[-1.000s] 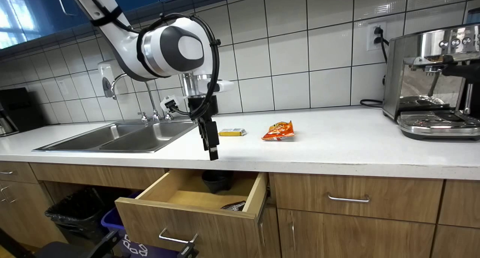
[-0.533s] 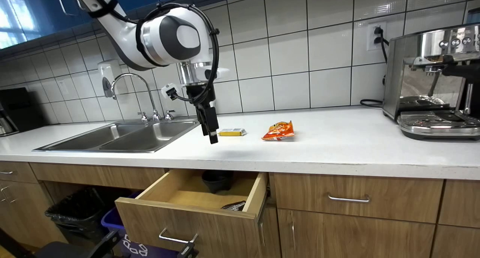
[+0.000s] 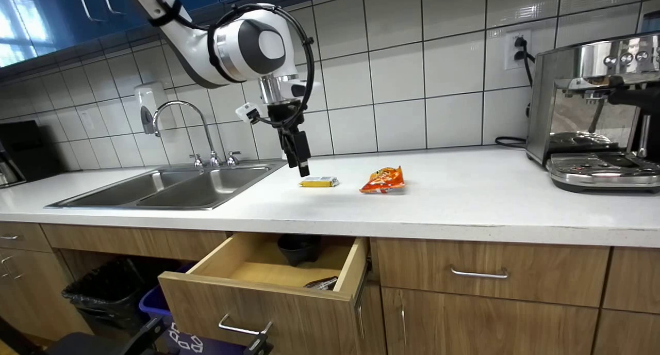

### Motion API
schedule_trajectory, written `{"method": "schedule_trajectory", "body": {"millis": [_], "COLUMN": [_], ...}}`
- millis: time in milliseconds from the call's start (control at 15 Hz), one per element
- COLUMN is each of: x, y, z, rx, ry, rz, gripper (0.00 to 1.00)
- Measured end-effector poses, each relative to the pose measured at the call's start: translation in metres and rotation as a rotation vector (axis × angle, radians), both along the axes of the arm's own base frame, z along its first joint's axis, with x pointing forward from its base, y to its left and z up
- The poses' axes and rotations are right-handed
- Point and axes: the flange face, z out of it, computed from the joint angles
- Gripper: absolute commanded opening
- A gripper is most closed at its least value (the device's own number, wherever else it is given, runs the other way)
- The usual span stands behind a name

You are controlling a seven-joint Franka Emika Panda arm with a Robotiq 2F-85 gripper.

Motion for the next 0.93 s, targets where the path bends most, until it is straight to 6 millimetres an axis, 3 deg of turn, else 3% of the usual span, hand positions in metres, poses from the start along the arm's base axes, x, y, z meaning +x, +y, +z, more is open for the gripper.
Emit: {"method": "schedule_trajectory", "body": {"millis": [933], "x": [0.11], "y": [0.011], "z": [-0.017], "rx": [0.004], "ry": [0.031], "rz": [-0.006], "gripper": [1.0]}}
